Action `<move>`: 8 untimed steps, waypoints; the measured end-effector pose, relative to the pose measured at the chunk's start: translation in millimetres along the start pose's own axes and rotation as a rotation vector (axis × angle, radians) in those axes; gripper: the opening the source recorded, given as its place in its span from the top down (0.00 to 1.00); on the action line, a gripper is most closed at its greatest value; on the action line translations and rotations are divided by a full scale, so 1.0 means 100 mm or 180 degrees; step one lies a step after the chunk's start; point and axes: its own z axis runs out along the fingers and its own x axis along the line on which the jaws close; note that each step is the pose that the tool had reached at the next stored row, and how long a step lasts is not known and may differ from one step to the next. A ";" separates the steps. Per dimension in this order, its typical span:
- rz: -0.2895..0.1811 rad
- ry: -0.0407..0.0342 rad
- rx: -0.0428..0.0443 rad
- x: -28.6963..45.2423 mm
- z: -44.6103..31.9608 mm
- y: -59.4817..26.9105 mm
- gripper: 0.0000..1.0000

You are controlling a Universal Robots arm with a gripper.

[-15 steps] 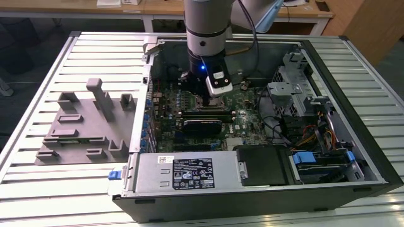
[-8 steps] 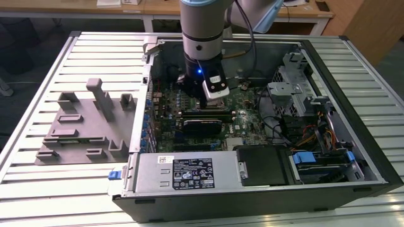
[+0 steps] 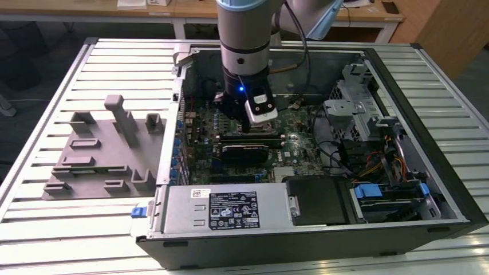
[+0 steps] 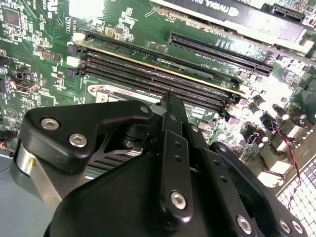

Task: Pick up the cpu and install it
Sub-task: 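Install the second cpu locking lever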

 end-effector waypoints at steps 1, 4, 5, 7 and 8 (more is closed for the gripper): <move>0.0001 0.0005 -0.0024 -0.001 0.001 0.000 0.89; 0.0008 0.0029 -0.0120 0.000 0.000 0.000 0.89; 0.0009 0.0035 -0.0148 0.001 0.001 0.000 0.89; 0.0012 0.0041 -0.0176 0.007 0.001 -0.004 0.89; 0.0011 0.0041 -0.0180 0.010 0.002 -0.009 0.89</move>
